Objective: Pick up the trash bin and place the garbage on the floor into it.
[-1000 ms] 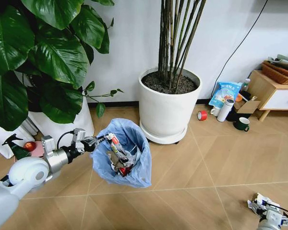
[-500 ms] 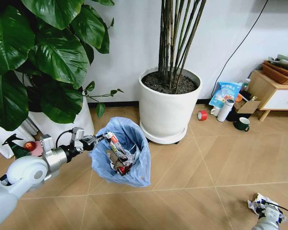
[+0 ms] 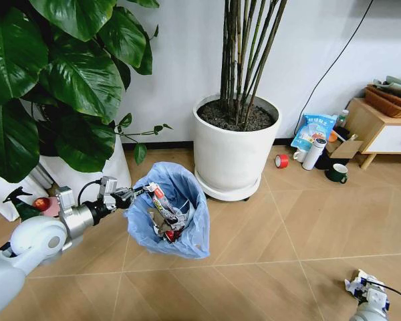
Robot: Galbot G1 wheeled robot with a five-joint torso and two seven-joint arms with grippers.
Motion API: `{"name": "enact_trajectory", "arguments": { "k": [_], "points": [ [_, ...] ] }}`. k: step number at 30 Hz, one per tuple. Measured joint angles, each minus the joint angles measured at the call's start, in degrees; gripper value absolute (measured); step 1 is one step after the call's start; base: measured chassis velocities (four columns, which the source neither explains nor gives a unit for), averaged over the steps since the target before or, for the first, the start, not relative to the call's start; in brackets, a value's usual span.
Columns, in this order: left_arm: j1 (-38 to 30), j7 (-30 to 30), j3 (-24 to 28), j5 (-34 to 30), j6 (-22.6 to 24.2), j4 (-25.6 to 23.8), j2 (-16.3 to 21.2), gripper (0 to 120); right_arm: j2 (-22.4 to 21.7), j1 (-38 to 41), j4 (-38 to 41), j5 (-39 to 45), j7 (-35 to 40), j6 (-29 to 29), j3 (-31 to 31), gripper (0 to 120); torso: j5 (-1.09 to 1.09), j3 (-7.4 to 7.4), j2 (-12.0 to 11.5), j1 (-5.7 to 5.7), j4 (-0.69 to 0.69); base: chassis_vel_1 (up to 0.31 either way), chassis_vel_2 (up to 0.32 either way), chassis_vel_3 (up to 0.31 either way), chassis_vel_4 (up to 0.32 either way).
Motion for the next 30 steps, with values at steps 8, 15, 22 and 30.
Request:
{"name": "enact_trajectory", "arguments": {
  "k": [8,15,22,30],
  "points": [
    [0.0,0.1,0.1,0.2,0.0,0.1,-0.2,0,-1.0,-2.1,4.5,1.1,-0.2,-0.5,0.1,0,-0.01,0.00,0.0,0.00,0.00,0.000,0.000,0.000,0.000],
    [-0.1,0.1,0.5,0.3,0.0,0.1,-0.3,0,-2.9,-5.7,13.8,0.5,-1.4,-0.8,0.5,0,0.00,0.00,0.0,0.00,-0.01,0.000,0.000,0.000,0.000],
    [-0.1,0.3,1.1,0.6,0.0,0.9,-0.2,0,-9.2,-8.1,27.9,-3.6,-15.0,9.8,-0.6,0,-0.01,0.00,0.0,0.00,0.00,0.000,0.000,0.000,0.000],
    [-0.1,-0.3,3.0,1.9,-0.1,1.7,-0.1,0,-16.3,-1.4,34.2,0.3,-28.7,18.5,-4.9,0,0.00,0.00,0.0,0.00,0.01,0.000,0.000,0.000,0.000]
  ]
}}
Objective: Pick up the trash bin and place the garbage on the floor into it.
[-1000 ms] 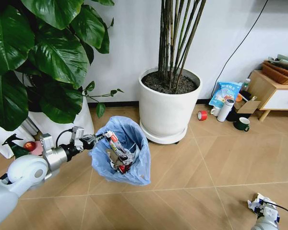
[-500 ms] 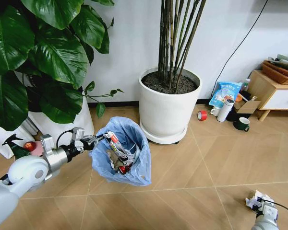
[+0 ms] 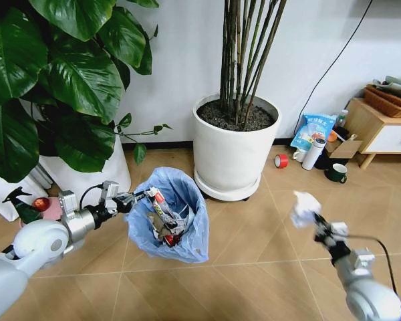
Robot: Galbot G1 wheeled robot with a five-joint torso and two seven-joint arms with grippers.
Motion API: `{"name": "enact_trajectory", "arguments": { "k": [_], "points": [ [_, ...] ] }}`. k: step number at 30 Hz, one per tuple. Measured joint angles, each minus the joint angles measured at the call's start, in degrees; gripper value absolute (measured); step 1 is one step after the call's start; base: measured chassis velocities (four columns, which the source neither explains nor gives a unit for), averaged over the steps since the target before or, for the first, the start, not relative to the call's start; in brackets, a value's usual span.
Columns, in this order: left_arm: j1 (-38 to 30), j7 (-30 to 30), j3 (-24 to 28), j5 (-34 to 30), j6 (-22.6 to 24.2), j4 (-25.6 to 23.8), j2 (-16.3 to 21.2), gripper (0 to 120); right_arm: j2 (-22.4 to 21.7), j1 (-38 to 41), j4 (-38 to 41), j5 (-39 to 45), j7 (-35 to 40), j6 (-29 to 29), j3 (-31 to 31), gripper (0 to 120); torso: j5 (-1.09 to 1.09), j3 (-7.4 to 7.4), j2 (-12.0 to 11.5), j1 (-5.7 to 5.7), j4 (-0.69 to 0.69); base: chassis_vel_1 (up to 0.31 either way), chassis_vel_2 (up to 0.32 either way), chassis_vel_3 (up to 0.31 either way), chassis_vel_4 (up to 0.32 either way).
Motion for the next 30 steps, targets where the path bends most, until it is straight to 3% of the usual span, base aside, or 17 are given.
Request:
{"name": "enact_trajectory", "arguments": {
  "k": [5,8,14,21,30],
  "points": [
    [-1.2,-0.6,2.0,0.5,-0.1,0.7,-0.6,0,-2.7,5.5,0.8,3.1,-7.1,4.0,-3.4,0,0.01,0.00,0.0,0.00,0.00,0.000,0.000,0.000,0.000],
    [-5.2,-1.1,6.4,0.3,-0.1,2.3,-1.7,0,-6.6,14.8,1.0,11.4,-18.3,8.4,-9.7,0,0.00,0.00,0.0,0.00,-0.02,0.000,0.000,0.000,0.000],
    [-12.3,-2.3,13.0,-0.7,-0.1,4.9,-3.8,0,-5.9,27.9,0.6,20.0,-31.3,7.9,-19.3,0,0.00,0.00,0.0,0.00,-0.02,0.000,0.000,0.000,0.000],
    [-13.5,-2.6,13.8,-1.1,0.0,5.5,-4.2,0,-3.2,32.9,-1.2,21.6,-35.6,6.6,-25.5,0,0.00,0.00,0.0,0.00,-0.02,0.000,0.000,0.000,0.000],
    [-14.3,-2.6,14.0,-1.5,0.0,5.6,-4.3,0,0.4,38.1,-3.6,21.2,-35.9,5.6,-33.2,0,-0.02,0.00,0.0,0.00,-0.01,0.000,0.000,0.000,0.000]
  ]
}}
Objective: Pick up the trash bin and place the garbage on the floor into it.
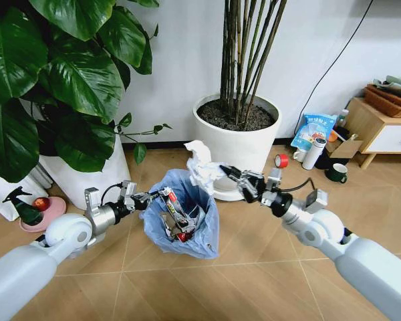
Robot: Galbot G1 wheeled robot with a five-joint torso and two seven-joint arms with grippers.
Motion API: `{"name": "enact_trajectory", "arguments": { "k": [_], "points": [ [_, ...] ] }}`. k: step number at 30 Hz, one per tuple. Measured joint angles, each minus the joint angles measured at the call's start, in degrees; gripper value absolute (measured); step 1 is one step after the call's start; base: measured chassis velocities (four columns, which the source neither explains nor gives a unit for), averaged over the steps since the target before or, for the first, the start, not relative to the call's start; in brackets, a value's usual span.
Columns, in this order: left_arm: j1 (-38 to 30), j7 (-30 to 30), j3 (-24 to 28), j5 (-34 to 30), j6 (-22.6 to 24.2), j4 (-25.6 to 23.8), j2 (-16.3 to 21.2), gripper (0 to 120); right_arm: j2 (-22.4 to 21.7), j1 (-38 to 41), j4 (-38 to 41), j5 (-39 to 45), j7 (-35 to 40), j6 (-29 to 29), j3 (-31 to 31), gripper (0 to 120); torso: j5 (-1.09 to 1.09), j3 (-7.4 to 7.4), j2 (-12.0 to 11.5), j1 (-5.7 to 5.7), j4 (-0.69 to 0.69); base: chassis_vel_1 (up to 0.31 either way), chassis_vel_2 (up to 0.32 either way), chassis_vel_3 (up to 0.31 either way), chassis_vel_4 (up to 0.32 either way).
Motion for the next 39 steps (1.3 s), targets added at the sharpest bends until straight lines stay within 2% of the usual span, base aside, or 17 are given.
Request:
{"name": "enact_trajectory", "arguments": {
  "k": [2,8,14,16,17,18,22,24,27,28,31,32,34,39],
  "points": [
    [-0.3,0.0,0.0,-0.3,0.0,-0.2,-0.1,0,1.7,1.0,-1.7,-1.0,0.3,0.0,-2.6,0,0.01,0.00,0.0,0.00,0.01,0.000,0.000,0.000,0.000],
    [-0.5,-0.2,-0.2,-1.0,0.1,-1.1,0.1,0,3.9,0.5,-6.4,-3.3,0.6,0.5,-4.9,0,0.02,0.00,0.0,0.00,0.00,0.000,0.000,0.000,0.000],
    [-0.9,-0.2,-0.2,-1.2,0.2,-1.3,0.1,0,4.0,0.0,-7.6,-4.1,0.6,0.7,-4.7,0,0.01,0.00,0.0,0.00,0.00,0.000,0.000,0.000,0.000],
    [-1.0,-0.3,-0.1,-1.3,0.2,-1.3,0.0,0,3.9,-0.1,-7.6,-4.3,0.7,0.7,-4.5,5,0.01,-0.01,0.0,0.00,0.00,0.000,0.000,0.000,0.000],
    [-1.1,-0.4,0.0,-1.3,0.2,-1.3,-0.1,0,3.8,-0.2,-7.6,-4.5,0.8,0.7,-4.3,11,0.01,0.00,0.0,0.00,0.00,0.000,0.000,0.000,0.000],
    [-1.1,-0.4,0.0,-1.3,0.2,-1.3,-0.1,0,3.8,-0.2,-7.6,-4.5,0.8,0.7,-4.3,11,0.01,0.00,0.0,0.00,0.00,0.000,0.000,0.000,0.000],
    [-1.7,-0.7,0.4,-1.4,0.3,-1.3,-0.3,0,3.4,-0.9,-7.4,-4.6,1.0,0.6,-3.7,30,0.01,-0.01,0.0,0.00,0.00,0.000,0.000,0.000,0.000],
    [-1.8,-0.7,0.4,-1.4,0.3,-1.2,-0.3,0,3.2,-1.2,-7.2,-4.6,1.1,0.6,-3.5,33,0.01,-0.01,0.0,0.00,0.00,0.000,0.000,0.000,0.000],
    [-1.7,-0.8,0.4,-1.4,0.3,-1.1,-0.4,0,2.7,-2.2,-6.4,-4.5,1.8,0.6,-2.3,48,0.01,-0.01,0.0,0.00,0.00,0.000,0.000,0.000,0.000],
    [-1.7,-0.8,0.4,-1.4,0.3,-1.1,-0.4,0,2.7,-2.2,-6.4,-4.5,1.8,0.6,-2.3,48,0.01,-0.01,0.0,0.00,0.00,0.000,0.000,0.000,0.000],
    [-0.6,-1.0,-0.6,-1.3,0.3,-1.2,-0.3,0,2.5,-3.5,-5.1,-4.0,3.8,0.4,-0.4,61,0.01,-0.01,0.0,0.00,0.00,0.000,0.000,0.000,0.000],
    [-0.6,-1.0,-0.6,-1.3,0.3,-1.2,-0.3,0,2.5,-3.5,-5.1,-4.0,3.8,0.4,-0.4,61,0.01,-0.01,0.0,0.00,0.00,0.000,0.000,0.000,0.000],
    [0.7,-1.2,-2.1,-1.2,0.3,-1.6,0.0,0,2.2,-4.7,-4.3,-3.7,6.0,0.1,2.0,73,0.01,-0.01,0.0,0.00,-0.01,0.000,0.000,0.000,0.000],
    [4.8,-1.2,-6.7,-0.5,0.2,-2.4,0.9,0,1.9,-6.7,-3.4,-3.8,11.1,-0.2,6.7,89,0.01,-0.01,0.0,0.00,0.00,0.000,0.000,0.000,0.000]
  ]
}}
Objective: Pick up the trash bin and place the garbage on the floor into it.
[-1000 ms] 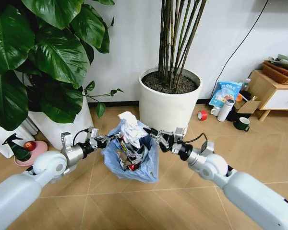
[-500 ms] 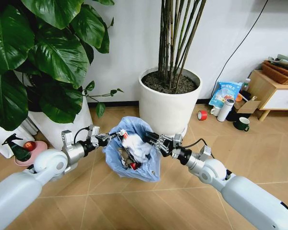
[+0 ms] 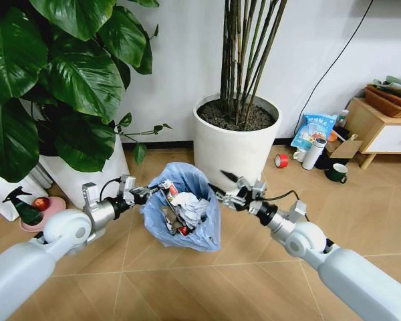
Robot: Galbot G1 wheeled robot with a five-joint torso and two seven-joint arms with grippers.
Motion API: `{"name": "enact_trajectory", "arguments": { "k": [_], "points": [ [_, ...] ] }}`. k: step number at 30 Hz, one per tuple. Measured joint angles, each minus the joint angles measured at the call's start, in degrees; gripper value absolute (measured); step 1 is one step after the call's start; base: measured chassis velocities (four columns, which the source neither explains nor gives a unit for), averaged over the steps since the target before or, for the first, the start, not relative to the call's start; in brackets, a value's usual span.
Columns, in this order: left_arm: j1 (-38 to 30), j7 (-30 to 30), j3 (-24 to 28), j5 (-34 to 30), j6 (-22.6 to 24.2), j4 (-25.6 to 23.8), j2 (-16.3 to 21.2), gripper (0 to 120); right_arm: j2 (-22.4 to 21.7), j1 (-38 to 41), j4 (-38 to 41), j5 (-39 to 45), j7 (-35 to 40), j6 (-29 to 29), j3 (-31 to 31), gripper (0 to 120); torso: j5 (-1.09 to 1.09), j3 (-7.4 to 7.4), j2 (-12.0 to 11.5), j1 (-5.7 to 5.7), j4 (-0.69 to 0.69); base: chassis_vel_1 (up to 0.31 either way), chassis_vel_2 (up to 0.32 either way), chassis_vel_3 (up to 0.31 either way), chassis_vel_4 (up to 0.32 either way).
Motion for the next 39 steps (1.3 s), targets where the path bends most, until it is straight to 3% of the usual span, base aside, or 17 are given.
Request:
{"name": "enact_trajectory", "arguments": {
  "k": [4,6,14,20,29,39],
  "points": [
    [3.1,0.2,-4.4,1.1,-0.2,-0.5,0.8,0,0.2,-2.5,0.4,-0.7,1.5,-0.9,4.9,99,0.00,0.00,0.0,0.00,0.00,0.000,0.000,0.000,0.000],
    [3.1,0.2,-4.4,1.1,-0.2,-0.5,0.8,0,0.2,-2.5,0.4,-0.7,1.5,-0.9,4.9,99,0.00,0.00,0.0,0.00,0.00,0.000,0.000,0.000,0.000],
    [12.4,-0.6,-15.5,3.8,-1.0,0.3,2.0,0,1.4,-8.4,-2.0,-6.3,12.6,-2.8,14.8,100,0.00,0.00,0.0,-0.01,0.01,0.000,0.000,0.000,0.000],
    [14.7,-1.1,-17.6,6.0,-1.8,2.8,0.5,0,3.0,-15.3,-2.9,-9.3,13.6,-2.9,22.9,100,0.00,0.00,0.0,-0.01,0.01,0.000,0.000,0.000,0.000],
    [16.0,0.0,-20.0,9.5,-2.9,6.4,-2.7,0,10.9,-30.7,1.1,-17.9,14.3,-1.5,40.8,100,0.00,-0.01,0.0,-0.01,-0.07,0.000,0.000,0.000,0.000],
    [26.6,0.8,-30.6,11.8,-4.1,6.2,-5.4,0,17.9,-34.9,3.1,-22.9,15.2,-0.6,46.0,100,0.01,0.00,0.0,0.00,0.01,0.000,0.000,0.000,0.000]
  ]
}}
